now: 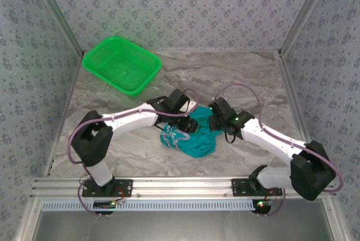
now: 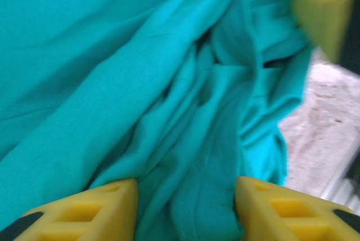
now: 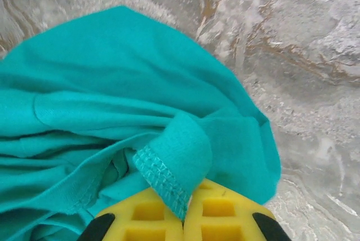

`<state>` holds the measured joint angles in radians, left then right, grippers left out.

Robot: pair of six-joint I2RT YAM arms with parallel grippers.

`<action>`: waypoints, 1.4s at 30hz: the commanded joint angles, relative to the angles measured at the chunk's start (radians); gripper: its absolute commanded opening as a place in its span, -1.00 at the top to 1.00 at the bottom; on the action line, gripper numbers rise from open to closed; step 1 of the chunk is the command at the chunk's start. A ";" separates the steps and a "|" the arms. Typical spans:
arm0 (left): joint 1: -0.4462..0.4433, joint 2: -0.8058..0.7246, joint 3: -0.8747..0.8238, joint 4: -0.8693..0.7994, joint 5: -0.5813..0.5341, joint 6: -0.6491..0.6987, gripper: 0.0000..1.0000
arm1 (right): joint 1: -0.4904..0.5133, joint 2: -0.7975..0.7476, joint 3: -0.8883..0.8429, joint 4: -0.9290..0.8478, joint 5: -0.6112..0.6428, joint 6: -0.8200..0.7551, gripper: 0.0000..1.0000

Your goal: Fold the inside-out t-shirt

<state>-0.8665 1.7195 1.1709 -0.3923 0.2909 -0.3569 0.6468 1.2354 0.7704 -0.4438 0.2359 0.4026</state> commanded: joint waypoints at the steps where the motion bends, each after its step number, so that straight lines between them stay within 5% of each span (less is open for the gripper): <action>1: 0.004 0.004 0.073 -0.037 -0.099 -0.014 0.24 | -0.027 -0.096 0.032 -0.020 -0.057 -0.007 1.00; 3: 0.012 -0.007 0.090 -0.044 -0.096 -0.008 0.66 | -0.041 -0.154 0.042 -0.059 -0.105 -0.025 1.00; 6: 0.035 -0.053 0.113 -0.074 -0.071 0.014 0.90 | -0.072 -0.220 0.068 -0.134 -0.107 -0.027 1.00; 18: 0.120 -0.445 0.186 -0.091 -0.010 0.120 1.00 | -0.120 -0.257 0.370 -0.325 0.039 -0.052 1.00; 31: 0.111 -0.601 0.380 -0.087 0.044 0.192 1.00 | -0.163 -0.292 0.774 -0.239 -0.206 0.008 1.00; 38: 0.121 -0.563 0.445 -0.069 -0.087 0.305 1.00 | -0.216 -0.161 0.906 -0.308 -0.127 -0.012 1.00; 42: 0.217 -0.421 0.490 -0.062 -0.104 0.329 1.00 | -0.300 -0.002 0.909 -0.265 -0.153 -0.037 1.00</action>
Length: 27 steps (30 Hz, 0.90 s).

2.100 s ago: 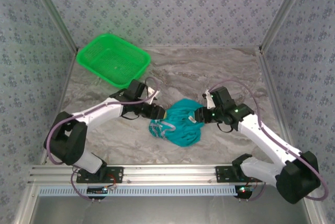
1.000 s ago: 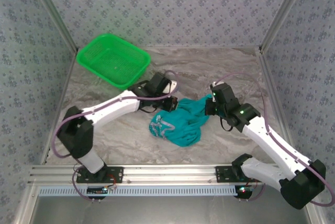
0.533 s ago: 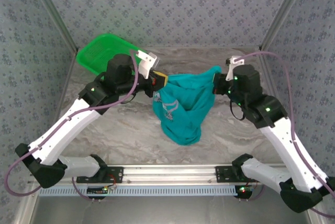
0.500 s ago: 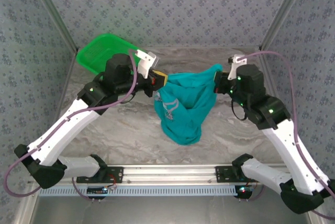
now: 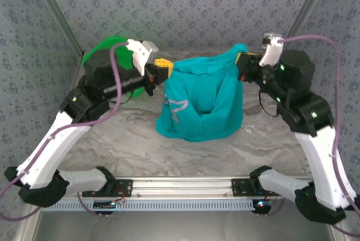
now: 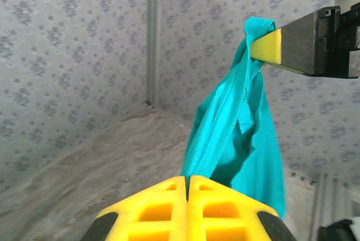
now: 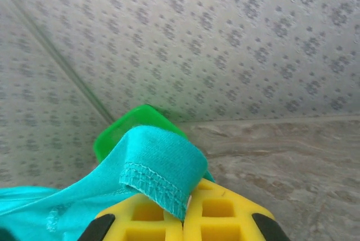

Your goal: Fold the inside-out t-shirt

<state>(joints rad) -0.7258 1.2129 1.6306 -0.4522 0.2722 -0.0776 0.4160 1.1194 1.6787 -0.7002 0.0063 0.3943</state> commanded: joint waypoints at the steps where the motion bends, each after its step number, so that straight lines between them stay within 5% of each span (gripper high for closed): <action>1: 0.109 0.125 0.045 -0.006 -0.070 0.034 1.00 | -0.090 0.160 0.012 -0.016 0.053 -0.029 1.00; 7: 0.180 0.324 0.222 -0.076 -0.004 0.019 1.00 | -0.177 0.409 0.232 -0.104 -0.084 -0.056 1.00; 12: 0.169 0.431 0.518 -0.193 0.066 0.086 1.00 | -0.195 0.421 0.363 -0.100 -0.164 -0.054 1.00; 15: 0.082 0.433 0.643 -0.298 0.057 0.156 1.00 | -0.170 0.335 0.340 -0.092 -0.149 -0.073 1.00; 27: -0.061 0.028 0.227 -0.161 -0.034 0.062 1.00 | -0.067 -0.133 0.149 -0.178 -0.024 -0.085 1.00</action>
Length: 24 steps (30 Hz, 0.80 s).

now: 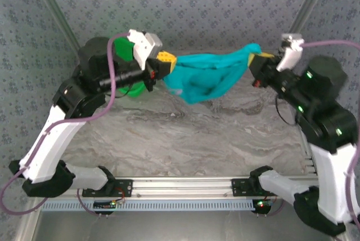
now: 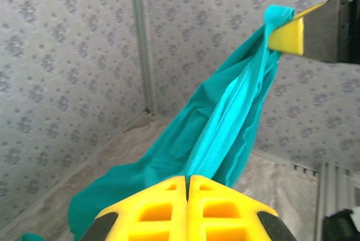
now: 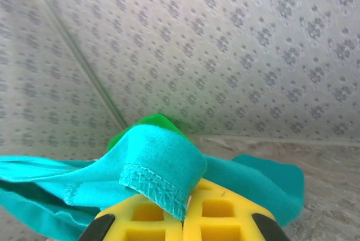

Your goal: Fold the inside-out t-shirt

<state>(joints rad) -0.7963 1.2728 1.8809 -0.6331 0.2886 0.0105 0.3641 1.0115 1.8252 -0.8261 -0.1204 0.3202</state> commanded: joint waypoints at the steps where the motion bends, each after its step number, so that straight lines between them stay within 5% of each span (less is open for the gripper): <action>1: 0.009 -0.033 -0.019 0.009 -0.050 -0.028 1.00 | -0.015 -0.030 0.017 -0.060 0.124 -0.009 1.00; 7: 0.036 0.044 0.046 0.008 -0.141 -0.006 1.00 | -0.036 0.059 0.075 -0.034 0.221 -0.024 1.00; 15: 0.341 0.359 0.192 0.079 0.073 -0.166 1.00 | -0.237 0.485 0.291 -0.036 0.117 0.031 1.00; 24: 0.382 0.900 0.995 -0.249 0.095 -0.113 1.00 | -0.249 0.900 0.814 -0.133 0.080 0.044 1.00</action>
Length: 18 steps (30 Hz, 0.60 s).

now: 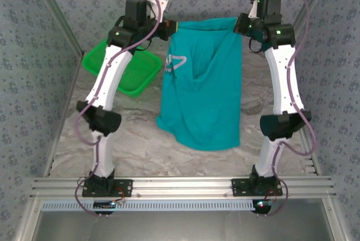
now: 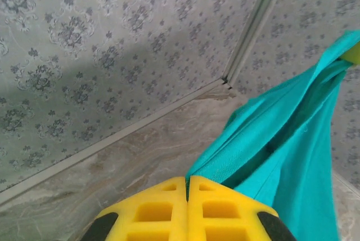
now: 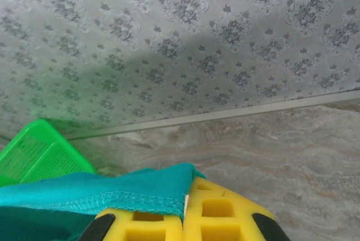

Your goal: Fold the inside-out t-shirt

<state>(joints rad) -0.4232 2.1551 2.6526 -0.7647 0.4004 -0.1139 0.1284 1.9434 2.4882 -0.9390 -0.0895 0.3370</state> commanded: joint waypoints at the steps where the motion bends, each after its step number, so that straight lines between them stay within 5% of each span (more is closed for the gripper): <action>1: 0.009 0.038 0.294 -0.129 -0.019 0.004 1.00 | -0.007 -0.038 0.171 -0.015 0.063 0.025 1.00; 5: -0.006 -0.038 0.273 -0.099 -0.002 0.017 1.00 | 0.063 -0.166 0.073 0.064 0.144 -0.050 1.00; 8: -0.045 -0.176 0.074 -0.080 -0.020 0.092 1.00 | 0.113 -0.335 -0.169 0.177 0.183 -0.095 1.00; 11: -0.093 -0.365 -0.271 0.019 -0.042 0.162 1.00 | 0.146 -0.502 -0.455 0.267 0.239 -0.100 1.00; 18: -0.156 -0.814 -1.462 0.576 -0.078 0.084 0.95 | 0.275 -0.865 -1.324 0.430 0.334 0.021 1.00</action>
<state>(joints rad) -0.5816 1.3735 1.4914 -0.3988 0.3721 0.0021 0.3595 1.1030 1.4162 -0.5510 0.1501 0.2920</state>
